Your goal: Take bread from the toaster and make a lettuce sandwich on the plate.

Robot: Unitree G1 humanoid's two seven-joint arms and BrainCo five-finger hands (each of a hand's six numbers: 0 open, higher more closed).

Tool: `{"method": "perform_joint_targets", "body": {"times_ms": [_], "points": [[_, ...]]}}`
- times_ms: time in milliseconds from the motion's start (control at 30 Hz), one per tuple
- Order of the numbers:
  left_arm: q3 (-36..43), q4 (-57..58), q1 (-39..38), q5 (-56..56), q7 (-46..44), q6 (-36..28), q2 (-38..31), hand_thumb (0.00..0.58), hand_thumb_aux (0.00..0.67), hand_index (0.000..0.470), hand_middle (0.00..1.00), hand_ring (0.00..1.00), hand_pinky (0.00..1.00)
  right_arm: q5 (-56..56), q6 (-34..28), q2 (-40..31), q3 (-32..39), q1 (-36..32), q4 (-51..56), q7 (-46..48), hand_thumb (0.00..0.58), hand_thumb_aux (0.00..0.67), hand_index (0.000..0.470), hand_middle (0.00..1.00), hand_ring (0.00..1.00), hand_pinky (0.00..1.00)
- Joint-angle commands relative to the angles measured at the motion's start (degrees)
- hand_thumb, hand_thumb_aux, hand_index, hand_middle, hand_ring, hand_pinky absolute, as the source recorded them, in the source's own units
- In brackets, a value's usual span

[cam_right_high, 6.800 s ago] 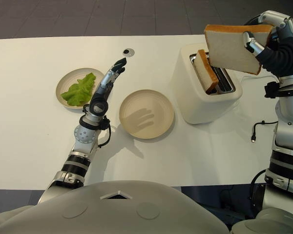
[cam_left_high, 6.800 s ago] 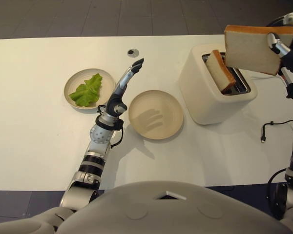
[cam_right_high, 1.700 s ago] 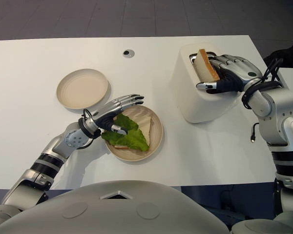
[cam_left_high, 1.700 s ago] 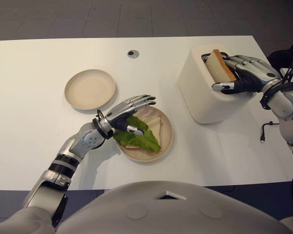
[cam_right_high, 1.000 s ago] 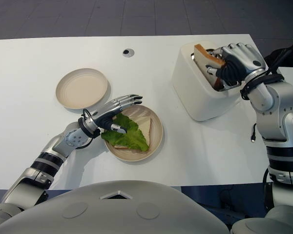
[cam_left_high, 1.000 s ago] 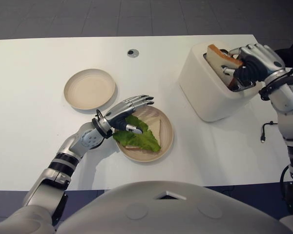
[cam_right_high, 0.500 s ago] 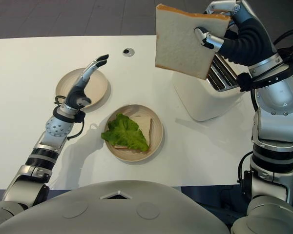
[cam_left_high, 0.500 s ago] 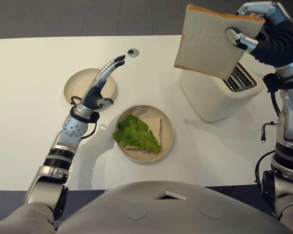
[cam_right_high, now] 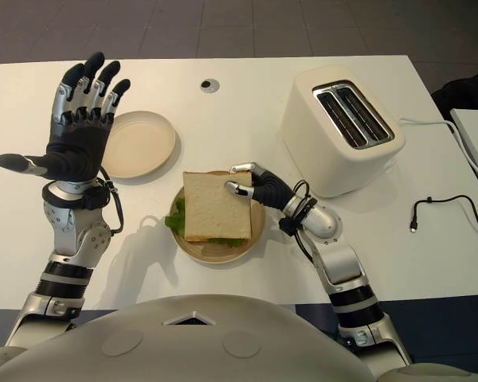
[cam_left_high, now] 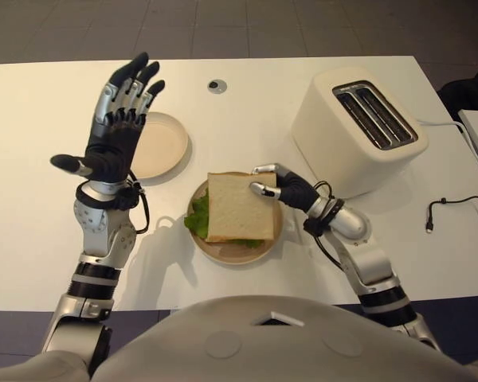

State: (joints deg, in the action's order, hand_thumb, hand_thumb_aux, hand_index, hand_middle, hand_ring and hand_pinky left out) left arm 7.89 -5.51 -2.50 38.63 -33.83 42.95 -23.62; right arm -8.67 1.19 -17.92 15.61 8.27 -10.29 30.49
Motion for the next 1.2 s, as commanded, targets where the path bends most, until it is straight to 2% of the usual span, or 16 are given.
{"method": "perform_joint_targets", "body": {"times_ms": [33, 133, 267, 400, 633, 667, 700, 733, 833, 867, 900, 933, 967, 1000, 1200], "points": [[3.8, -1.0, -4.4, -4.2, -10.2, -0.3, -2.2, 0.000, 0.000, 0.000, 0.00, 0.00, 0.00, 1.9, 2.8, 1.5, 0.3, -0.9, 5.6, -0.4, 0.580, 0.670, 0.470, 1.00, 1.00, 1.00], [6.3, 2.1, -6.4, -10.6, -16.8, 1.4, -4.1, 0.000, 0.000, 0.000, 0.00, 0.00, 0.00, 4.3, 5.4, 2.9, 0.3, -2.1, 9.5, -2.1, 0.580, 0.670, 0.470, 1.00, 1.00, 1.00], [8.1, 6.0, -7.5, -17.1, -20.3, 2.8, -4.4, 0.000, 0.000, 0.000, 0.00, 0.00, 0.00, 7.9, 8.2, 3.9, 0.4, -3.1, 13.2, -4.5, 0.580, 0.670, 0.470, 1.00, 1.00, 1.00], [9.2, 10.9, -6.6, -23.6, -20.7, 3.7, -4.1, 0.000, 0.000, 0.000, 0.00, 0.00, 0.00, 10.9, 9.8, 4.3, 0.9, -3.7, 15.4, -6.1, 0.580, 0.670, 0.470, 1.00, 1.00, 1.00], [10.4, 22.6, -2.9, -36.2, -16.5, 5.4, -2.7, 0.000, 0.000, 0.000, 0.00, 0.00, 0.00, 12.4, 10.8, 4.2, 1.8, -3.5, 15.0, -5.9, 0.580, 0.670, 0.470, 1.00, 1.00, 1.00], [11.0, 23.5, -2.8, -37.1, -16.3, 5.7, -2.7, 0.000, 0.000, 0.000, 0.00, 0.00, 0.00, 12.5, 10.8, 4.2, 1.9, -3.6, 14.9, -5.8, 0.575, 0.610, 0.428, 1.00, 1.00, 1.00], [11.9, 24.2, -2.8, -37.8, -16.3, 6.1, -2.8, 0.000, 0.000, 0.000, 0.00, 0.00, 0.00, 12.7, 10.9, 4.2, 1.9, -3.8, 14.8, -6.0, 0.275, 0.184, 0.129, 1.00, 1.00, 1.00], [12.8, 24.6, -2.9, -38.2, -16.5, 6.4, -2.9, 0.000, 0.000, 0.000, 0.00, 0.00, 0.00, 12.7, 10.9, 4.3, 1.8, -4.0, 14.7, -6.1, 0.000, 0.000, 0.000, 1.00, 1.00, 1.00], [13.8, 25.3, -2.6, -37.4, -16.3, 7.2, -3.3, 0.000, 0.000, 0.000, 0.00, 0.00, 0.00, 10.9, 11.4, 6.2, -0.5, -5.1, 14.6, -8.5, 0.000, 0.000, 0.000, 1.00, 1.00, 1.00], [13.9, 25.5, -2.3, -36.7, -16.3, 7.3, -3.4, 0.000, 0.000, 0.000, 0.00, 0.00, 0.00, 9.3, 11.4, 7.4, -2.3, -5.7, 14.7, -9.9, 0.000, 0.000, 0.000, 0.91, 0.91, 0.91], [14.0, 25.5, -2.2, -36.3, -16.3, 7.4, -3.6, 0.000, 0.000, 0.000, 0.00, 0.00, 0.00, 8.1, 11.3, 8.4, -3.9, -6.2, 14.8, -11.1, 0.000, 0.000, 0.000, 0.74, 0.74, 0.74], [14.3, 25.6, -2.0, -36.1, -16.5, 7.5, -3.9, 0.000, 0.000, 0.000, 0.00, 0.00, 0.00, 7.1, 11.5, 9.4, -5.6, -6.8, 15.0, -12.6, 0.000, 0.000, 0.000, 0.44, 0.44, 0.44], [14.6, 25.9, -1.9, -36.1, -16.6, 7.6, -4.0, 0.000, 0.000, 0.000, 0.00, 0.00, 0.00, 6.6, 11.7, 10.3, -7.2, -7.5, 15.2, -14.1, 0.000, 0.000, 0.000, 0.03, 0.03, 0.03], [14.8, 26.1, -1.9, -36.2, -16.5, 7.8, -4.1, 0.000, 0.000, 0.000, 0.00, 0.00, 0.00, 6.5, 12.0, 11.1, -8.6, -8.3, 15.7, -15.7, 0.000, 0.000, 0.000, 0.00, 0.00, 0.00], [15.4, 27.4, -1.4, -37.1, -15.1, 8.6, -4.0, 0.000, 0.000, 0.000, 0.00, 0.00, 0.00, 6.6, 14.6, 13.5, -13.0, -10.8, 17.3, -21.6, 0.000, 0.000, 0.000, 0.00, 0.00, 0.00]]}}
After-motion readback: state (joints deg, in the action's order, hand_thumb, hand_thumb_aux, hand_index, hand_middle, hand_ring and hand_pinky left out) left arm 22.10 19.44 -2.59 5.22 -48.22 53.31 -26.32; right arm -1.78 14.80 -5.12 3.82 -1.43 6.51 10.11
